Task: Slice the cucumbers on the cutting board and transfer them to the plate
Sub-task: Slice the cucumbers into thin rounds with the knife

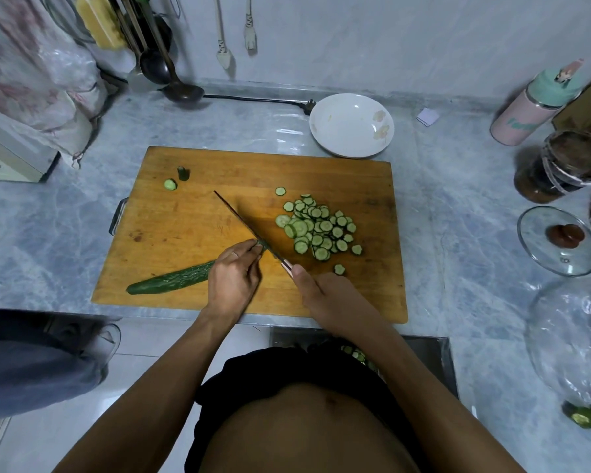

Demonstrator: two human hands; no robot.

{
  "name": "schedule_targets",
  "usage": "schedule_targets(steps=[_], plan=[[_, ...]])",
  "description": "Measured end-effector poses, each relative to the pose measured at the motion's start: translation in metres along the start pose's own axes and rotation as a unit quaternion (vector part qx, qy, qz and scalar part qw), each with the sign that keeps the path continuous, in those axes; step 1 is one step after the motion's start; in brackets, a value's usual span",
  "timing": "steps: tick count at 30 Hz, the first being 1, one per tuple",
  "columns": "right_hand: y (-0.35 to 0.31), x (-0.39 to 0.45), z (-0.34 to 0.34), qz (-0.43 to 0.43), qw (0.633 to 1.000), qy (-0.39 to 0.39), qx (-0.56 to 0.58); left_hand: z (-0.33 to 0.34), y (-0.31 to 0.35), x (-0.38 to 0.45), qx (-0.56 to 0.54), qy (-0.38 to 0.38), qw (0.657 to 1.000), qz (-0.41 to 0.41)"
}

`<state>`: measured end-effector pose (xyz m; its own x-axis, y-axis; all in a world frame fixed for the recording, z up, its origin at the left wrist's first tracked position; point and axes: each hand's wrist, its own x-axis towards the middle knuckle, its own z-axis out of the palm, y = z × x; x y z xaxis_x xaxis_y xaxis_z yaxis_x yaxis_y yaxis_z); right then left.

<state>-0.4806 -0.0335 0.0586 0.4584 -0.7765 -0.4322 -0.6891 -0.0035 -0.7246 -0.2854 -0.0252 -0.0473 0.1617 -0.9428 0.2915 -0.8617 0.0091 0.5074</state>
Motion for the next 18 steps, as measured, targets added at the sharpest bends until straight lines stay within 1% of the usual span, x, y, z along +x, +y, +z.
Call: schedule_targets(steps=[4,12,18], plan=[[-0.002,0.0,0.001,-0.016,1.0,-0.005,-0.023,-0.001,-0.001,-0.001,-0.001,0.0,1.0,0.008],[-0.004,0.004,-0.001,0.022,0.999,-0.02,0.017,0.001,-0.004,-0.001,-0.01,0.013,1.0,0.016],[-0.002,0.023,0.018,0.037,0.999,-0.015,-0.009,0.003,-0.004,-0.001,-0.019,0.018,1.0,0.014]])
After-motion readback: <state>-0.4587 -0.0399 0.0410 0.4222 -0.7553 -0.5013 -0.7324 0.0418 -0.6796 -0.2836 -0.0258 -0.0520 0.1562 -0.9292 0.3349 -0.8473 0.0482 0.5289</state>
